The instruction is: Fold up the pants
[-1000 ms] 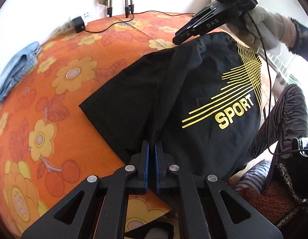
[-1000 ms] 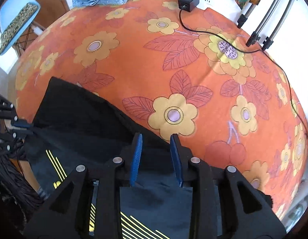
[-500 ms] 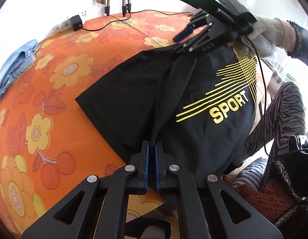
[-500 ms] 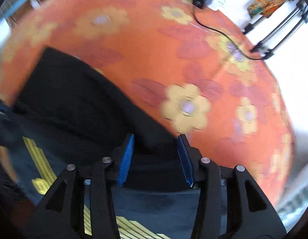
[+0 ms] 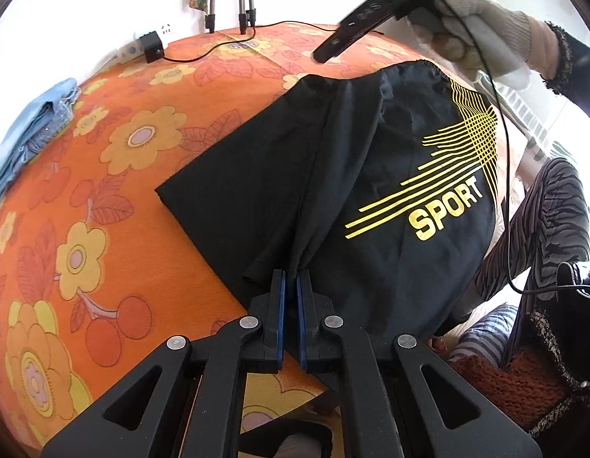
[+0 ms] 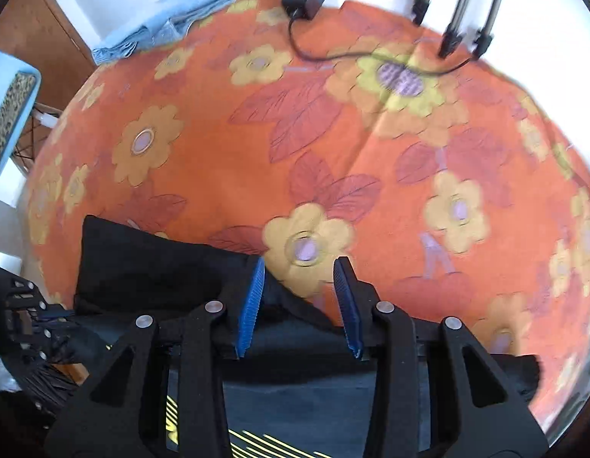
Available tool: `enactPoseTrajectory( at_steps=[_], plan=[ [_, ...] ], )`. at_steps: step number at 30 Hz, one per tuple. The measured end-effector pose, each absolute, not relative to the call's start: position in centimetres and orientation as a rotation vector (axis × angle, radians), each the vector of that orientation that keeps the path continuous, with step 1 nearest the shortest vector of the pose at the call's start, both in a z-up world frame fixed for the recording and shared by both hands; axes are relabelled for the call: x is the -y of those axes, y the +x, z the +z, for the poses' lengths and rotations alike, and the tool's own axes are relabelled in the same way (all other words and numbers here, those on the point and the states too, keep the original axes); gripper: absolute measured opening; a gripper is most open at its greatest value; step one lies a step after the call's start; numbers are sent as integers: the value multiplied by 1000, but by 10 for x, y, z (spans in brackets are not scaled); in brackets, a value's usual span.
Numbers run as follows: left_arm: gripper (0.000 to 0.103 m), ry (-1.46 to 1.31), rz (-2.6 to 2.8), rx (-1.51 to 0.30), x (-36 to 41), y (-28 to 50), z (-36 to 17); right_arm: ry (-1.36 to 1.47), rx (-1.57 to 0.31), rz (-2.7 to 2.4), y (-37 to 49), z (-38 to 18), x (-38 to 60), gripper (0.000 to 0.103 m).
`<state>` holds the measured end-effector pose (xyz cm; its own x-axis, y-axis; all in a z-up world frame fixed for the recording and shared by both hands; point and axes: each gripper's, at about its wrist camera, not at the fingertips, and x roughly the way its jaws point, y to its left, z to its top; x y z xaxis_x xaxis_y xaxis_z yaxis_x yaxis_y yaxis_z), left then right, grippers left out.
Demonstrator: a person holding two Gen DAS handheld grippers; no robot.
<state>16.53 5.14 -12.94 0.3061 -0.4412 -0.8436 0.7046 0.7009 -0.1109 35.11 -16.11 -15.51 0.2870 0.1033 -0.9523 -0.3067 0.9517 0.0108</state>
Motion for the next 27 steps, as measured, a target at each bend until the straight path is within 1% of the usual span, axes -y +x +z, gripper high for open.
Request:
enactPoseTrajectory(
  at_steps=[4, 8, 10, 11, 12, 13, 14, 17, 18, 19, 20, 21, 22, 27],
  plan=[
    [4, 295, -771, -1002, -53, 168, -129, -228, -1272, 329, 338, -153, 161, 39],
    [4, 299, -786, -1003, -51, 165, -128, -372, -1295, 351, 323, -172, 155, 39],
    [4, 300, -794, -1009, -50, 163, -130, -398, -1311, 344, 317, -182, 156, 39],
    [4, 305, -792, -1010, -49, 162, -131, -404, -1309, 349, 313, -184, 157, 36],
    [4, 305, -792, -1010, -49, 162, -131, -410, -1304, 353, 307, -185, 157, 29],
    [4, 303, -793, -1011, -49, 162, -130, -418, -1300, 355, 303, -186, 158, 10],
    [4, 301, -794, -1011, -49, 163, -130, -422, -1307, 363, 298, -188, 158, 7],
    [4, 291, -799, -1019, -49, 165, -130, -459, -1298, 371, 287, -186, 159, 7],
    [4, 297, -798, -1018, -48, 164, -130, -461, -1289, 367, 287, -184, 159, 8],
    [4, 300, -798, -1017, -47, 164, -131, -456, -1270, 359, 288, -179, 159, 15],
    [4, 302, -797, -1017, -46, 163, -130, -451, -1250, 351, 292, -175, 159, 32],
    [4, 302, -796, -1016, -46, 163, -130, -452, -1234, 347, 294, -173, 158, 39],
    [4, 302, -795, -1016, -46, 163, -130, -459, -1216, 345, 297, -171, 156, 42],
    [4, 296, -781, -1015, -48, 165, -130, -541, -1208, 397, 305, -182, 139, 42]
  ],
)
